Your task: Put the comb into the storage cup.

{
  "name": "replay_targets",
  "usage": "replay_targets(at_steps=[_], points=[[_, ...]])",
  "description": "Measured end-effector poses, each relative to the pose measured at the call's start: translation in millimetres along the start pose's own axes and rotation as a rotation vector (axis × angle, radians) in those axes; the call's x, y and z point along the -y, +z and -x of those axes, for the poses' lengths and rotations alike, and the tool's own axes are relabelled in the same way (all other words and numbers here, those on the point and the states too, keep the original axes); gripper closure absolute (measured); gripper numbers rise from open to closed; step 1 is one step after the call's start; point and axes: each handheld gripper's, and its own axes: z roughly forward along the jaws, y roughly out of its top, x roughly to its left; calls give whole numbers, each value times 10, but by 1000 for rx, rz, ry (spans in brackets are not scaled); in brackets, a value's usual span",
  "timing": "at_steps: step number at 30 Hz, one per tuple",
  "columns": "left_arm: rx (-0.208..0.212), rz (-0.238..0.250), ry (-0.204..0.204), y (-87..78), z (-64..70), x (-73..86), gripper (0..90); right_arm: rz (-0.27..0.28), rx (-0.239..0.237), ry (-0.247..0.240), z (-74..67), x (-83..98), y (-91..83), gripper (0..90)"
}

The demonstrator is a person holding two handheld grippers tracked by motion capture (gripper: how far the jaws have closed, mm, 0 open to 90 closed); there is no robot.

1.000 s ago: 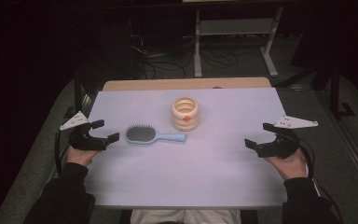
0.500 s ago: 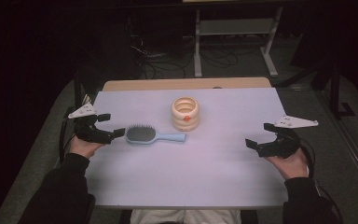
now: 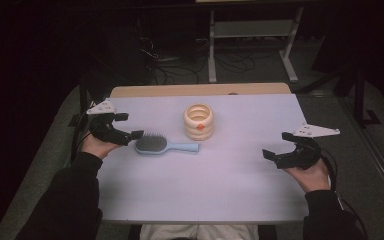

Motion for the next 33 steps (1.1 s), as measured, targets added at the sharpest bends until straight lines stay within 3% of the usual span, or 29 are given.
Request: replay_targets(at_steps=[13, 29, 33], points=[[29, -44, 43, 203, 65, -155, 7, -7, -5, -7, -12, 0, 14, 0], [55, -95, 51, 521, 102, -226, 8, -21, -12, -13, -25, 2, 36, 0], [61, -126, 59, 606, 116, -223, 10, -23, -15, -14, -28, 1, 37, 0]])
